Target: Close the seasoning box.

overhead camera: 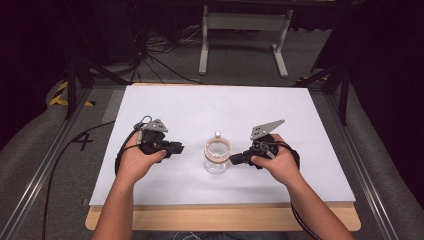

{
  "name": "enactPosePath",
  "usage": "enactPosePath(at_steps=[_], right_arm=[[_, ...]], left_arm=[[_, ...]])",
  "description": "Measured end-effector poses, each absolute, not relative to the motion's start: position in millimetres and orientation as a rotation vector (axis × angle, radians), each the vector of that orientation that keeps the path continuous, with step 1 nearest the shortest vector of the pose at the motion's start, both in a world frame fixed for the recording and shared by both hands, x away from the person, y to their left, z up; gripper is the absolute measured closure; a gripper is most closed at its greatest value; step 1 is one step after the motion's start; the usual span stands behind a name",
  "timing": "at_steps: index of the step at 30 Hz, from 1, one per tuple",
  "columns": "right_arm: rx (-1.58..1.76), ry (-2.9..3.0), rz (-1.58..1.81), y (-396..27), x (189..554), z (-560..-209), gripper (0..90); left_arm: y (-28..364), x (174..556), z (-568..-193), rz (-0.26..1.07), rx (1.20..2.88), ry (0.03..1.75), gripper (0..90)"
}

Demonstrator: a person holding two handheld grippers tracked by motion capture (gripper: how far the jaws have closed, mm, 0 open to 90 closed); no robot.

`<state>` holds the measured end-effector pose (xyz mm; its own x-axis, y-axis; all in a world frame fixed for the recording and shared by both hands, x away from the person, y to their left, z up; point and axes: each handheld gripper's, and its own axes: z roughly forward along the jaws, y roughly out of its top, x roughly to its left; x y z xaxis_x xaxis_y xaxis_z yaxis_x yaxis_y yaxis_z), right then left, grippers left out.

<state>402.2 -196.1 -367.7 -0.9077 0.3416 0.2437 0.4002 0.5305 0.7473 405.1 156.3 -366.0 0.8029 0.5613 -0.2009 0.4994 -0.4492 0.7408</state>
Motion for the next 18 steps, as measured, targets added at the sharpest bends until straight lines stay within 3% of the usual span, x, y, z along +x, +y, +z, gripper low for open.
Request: enactPosePath(at_steps=[9, 18], right_arm=[[-0.691, -2.69, -1.49, -210.9, 401.1, -352.7, 87.7], [-0.866, -2.681, -1.675, -254.3, 404.3, -333.2, 83.3]], left_arm=[[160.8, 401.5, -361.7, 0.125, 2.077, 0.801, 74.6], [166.9, 401.1, -361.7, 0.142, 2.059, 0.823, 70.1]])
